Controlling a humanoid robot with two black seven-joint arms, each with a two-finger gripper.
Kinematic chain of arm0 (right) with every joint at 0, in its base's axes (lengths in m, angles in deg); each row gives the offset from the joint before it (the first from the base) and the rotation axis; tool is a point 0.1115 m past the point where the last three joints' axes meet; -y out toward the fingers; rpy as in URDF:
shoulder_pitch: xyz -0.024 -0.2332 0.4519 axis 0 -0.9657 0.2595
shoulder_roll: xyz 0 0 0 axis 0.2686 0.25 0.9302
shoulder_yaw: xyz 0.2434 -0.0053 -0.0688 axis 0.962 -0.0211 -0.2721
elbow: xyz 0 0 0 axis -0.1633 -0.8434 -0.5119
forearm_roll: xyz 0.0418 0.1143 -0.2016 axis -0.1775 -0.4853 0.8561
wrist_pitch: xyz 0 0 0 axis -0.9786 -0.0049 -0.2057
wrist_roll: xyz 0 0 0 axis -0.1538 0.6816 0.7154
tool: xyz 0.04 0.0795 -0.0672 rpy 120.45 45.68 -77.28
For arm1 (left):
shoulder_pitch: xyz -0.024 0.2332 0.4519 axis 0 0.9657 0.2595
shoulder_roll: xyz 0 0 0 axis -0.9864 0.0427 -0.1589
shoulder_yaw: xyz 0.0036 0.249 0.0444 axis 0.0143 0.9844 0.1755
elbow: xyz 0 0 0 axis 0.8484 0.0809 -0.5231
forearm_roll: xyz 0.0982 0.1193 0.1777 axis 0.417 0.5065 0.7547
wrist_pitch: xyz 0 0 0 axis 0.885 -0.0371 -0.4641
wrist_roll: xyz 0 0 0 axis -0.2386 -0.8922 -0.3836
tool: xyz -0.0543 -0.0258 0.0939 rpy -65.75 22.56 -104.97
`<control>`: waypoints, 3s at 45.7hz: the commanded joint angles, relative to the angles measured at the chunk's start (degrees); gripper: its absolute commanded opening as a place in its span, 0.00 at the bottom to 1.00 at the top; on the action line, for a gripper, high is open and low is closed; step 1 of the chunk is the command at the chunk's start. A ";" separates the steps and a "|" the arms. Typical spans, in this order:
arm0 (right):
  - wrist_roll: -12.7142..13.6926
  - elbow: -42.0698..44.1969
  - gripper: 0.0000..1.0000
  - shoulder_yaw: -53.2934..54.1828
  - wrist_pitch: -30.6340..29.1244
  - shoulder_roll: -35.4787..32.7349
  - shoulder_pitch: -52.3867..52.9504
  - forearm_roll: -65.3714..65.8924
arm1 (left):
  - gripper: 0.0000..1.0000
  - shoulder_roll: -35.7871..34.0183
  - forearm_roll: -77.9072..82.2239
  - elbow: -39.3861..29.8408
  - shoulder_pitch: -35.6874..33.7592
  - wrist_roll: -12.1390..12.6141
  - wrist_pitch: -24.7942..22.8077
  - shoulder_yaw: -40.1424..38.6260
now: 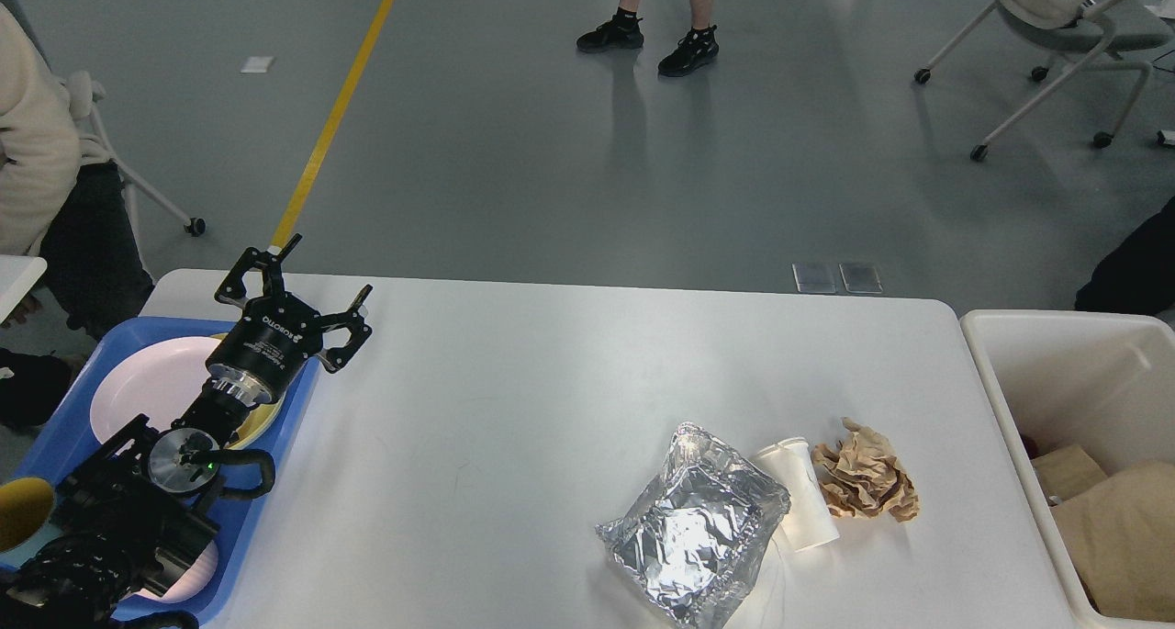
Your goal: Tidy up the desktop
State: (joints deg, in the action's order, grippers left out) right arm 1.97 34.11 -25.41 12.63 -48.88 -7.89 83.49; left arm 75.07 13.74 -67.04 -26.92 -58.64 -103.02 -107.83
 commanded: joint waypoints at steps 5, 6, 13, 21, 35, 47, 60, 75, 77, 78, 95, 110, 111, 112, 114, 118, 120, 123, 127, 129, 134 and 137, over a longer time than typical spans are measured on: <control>-0.07 -0.41 1.00 -2.12 -0.51 -4.80 8.87 1.35 | 0.97 0.08 0.00 0.00 0.00 0.00 0.00 0.00; -0.07 -0.41 1.00 -2.73 -0.86 -5.07 9.93 1.43 | 0.97 0.00 0.00 0.00 0.00 0.00 0.00 0.00; -0.07 -0.33 1.00 -8.62 -5.95 -6.21 18.80 2.93 | 0.97 0.08 0.00 0.00 0.00 0.00 0.00 0.00; -0.07 -0.06 1.00 -13.28 -18.78 -6.21 29.35 2.93 | 0.97 -0.01 0.00 0.00 0.00 0.00 0.00 0.00; 0.19 0.38 0.99 -13.37 -39.36 -4.63 43.77 3.19 | 0.97 -0.01 0.00 0.00 0.00 0.00 0.00 0.00; 0.54 0.11 0.98 -12.93 -43.40 4.24 49.48 3.19 | 0.97 -0.01 0.00 0.00 0.00 0.00 0.00 0.00; 0.63 -1.38 0.98 -9.34 -44.98 17.77 53.00 2.66 | 0.97 -0.01 0.00 0.00 0.00 0.00 0.00 0.00; 0.63 -7.00 0.98 -6.17 -46.04 29.56 54.15 2.31 | 0.97 -0.01 0.00 0.00 0.00 0.00 0.00 0.00; 0.54 -8.40 0.98 -6.08 -46.13 30.52 53.88 2.23 | 0.97 -0.01 0.00 0.00 0.00 0.00 0.00 0.00; 0.54 -9.37 0.98 -6.08 -46.04 30.96 53.71 2.14 | 0.97 -0.01 0.00 0.00 0.00 0.00 0.00 0.00; 0.63 -20.63 0.94 -4.14 -44.90 35.62 42.29 1.61 | 0.97 0.08 0.00 0.00 0.00 0.00 0.00 0.00; 0.54 -19.93 0.94 -3.62 -33.13 36.15 24.63 -0.15 | 0.97 -0.01 0.00 0.00 0.00 0.00 0.00 0.00; 0.63 -19.84 0.94 -3.53 -32.08 36.15 23.66 -0.15 | 0.97 -0.01 0.00 0.00 0.00 0.00 0.00 0.00; 0.54 -19.66 0.94 -3.53 -31.02 36.15 22.60 -0.15 | 0.97 0.08 0.00 0.00 0.00 0.00 0.00 0.00; 0.54 -19.40 0.94 -3.53 -29.09 36.15 20.76 -0.15 | 0.97 -0.01 0.00 0.00 0.00 0.00 0.00 0.00; 0.54 -18.17 0.94 -3.53 -25.66 36.15 17.68 -0.41 | 0.97 0.08 0.00 0.00 0.00 0.09 0.00 0.00; 0.54 -17.91 0.95 -3.18 -24.51 36.07 16.45 -0.50 | 0.97 -0.01 0.00 0.00 0.00 0.00 0.00 0.00; 0.54 -17.47 0.95 -3.18 -22.93 35.71 14.77 -0.50 | 0.97 -0.01 0.00 0.00 0.00 0.00 0.00 0.00; 0.54 -16.33 0.95 -3.09 -20.91 35.54 12.84 -0.50 | 0.97 0.08 0.00 0.00 0.00 0.00 0.00 0.00; 0.54 -15.89 0.94 -3.09 -20.29 35.45 12.22 -0.59 | 0.97 -0.01 0.00 0.00 0.00 0.00 0.00 0.00; 0.54 -15.45 0.94 -2.83 -19.32 34.83 10.91 -1.73 | 0.97 0.00 0.00 0.00 0.00 0.00 0.00 0.00; 0.63 -15.09 0.90 -2.91 -18.45 34.40 10.29 -3.04 | 0.97 0.08 0.00 0.00 0.00 0.00 0.00 0.00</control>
State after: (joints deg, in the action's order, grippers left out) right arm 2.52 18.39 -28.29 -7.15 -13.79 3.63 82.26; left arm 75.09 13.74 -67.04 -26.92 -58.64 -103.02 -107.83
